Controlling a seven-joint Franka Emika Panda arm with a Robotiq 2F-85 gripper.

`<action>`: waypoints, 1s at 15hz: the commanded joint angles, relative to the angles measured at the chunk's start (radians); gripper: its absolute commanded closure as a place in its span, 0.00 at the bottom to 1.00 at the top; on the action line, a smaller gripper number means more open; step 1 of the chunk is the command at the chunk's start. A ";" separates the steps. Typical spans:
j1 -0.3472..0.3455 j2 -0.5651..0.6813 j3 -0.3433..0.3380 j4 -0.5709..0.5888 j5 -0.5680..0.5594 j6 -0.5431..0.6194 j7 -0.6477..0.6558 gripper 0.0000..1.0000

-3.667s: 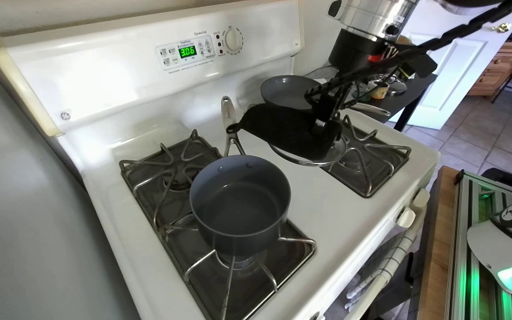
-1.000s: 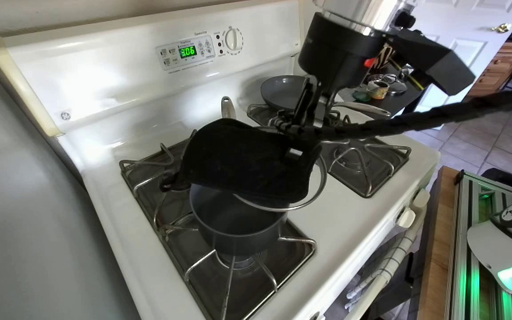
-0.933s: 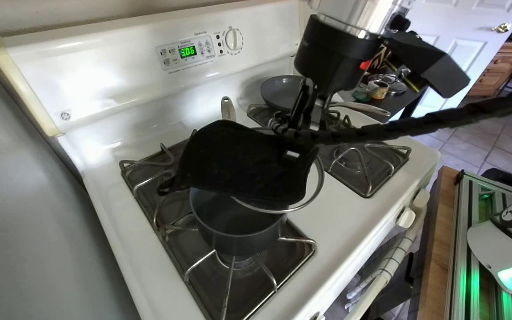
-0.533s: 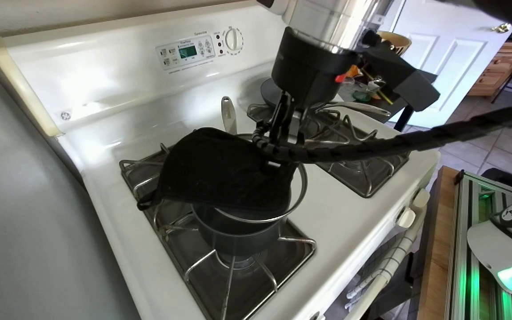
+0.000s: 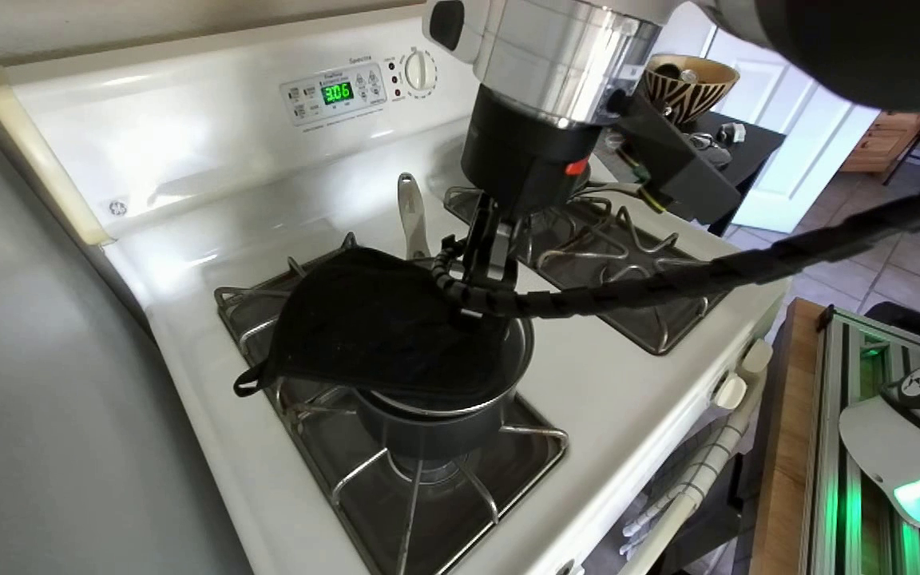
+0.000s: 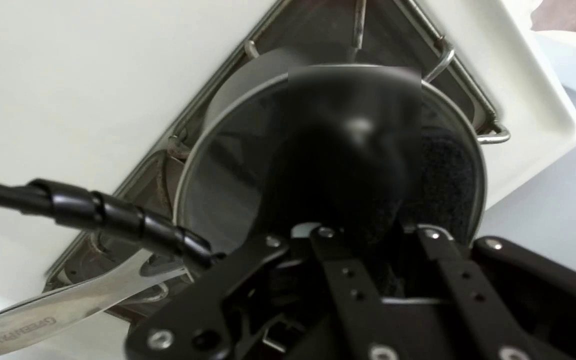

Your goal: Use the black pot holder to place the glass lid on the pot.

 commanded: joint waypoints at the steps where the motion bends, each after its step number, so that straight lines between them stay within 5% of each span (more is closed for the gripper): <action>1: 0.007 0.029 0.000 0.028 -0.001 0.021 -0.009 0.95; 15: 0.003 0.082 0.002 0.067 -0.006 0.006 -0.007 0.95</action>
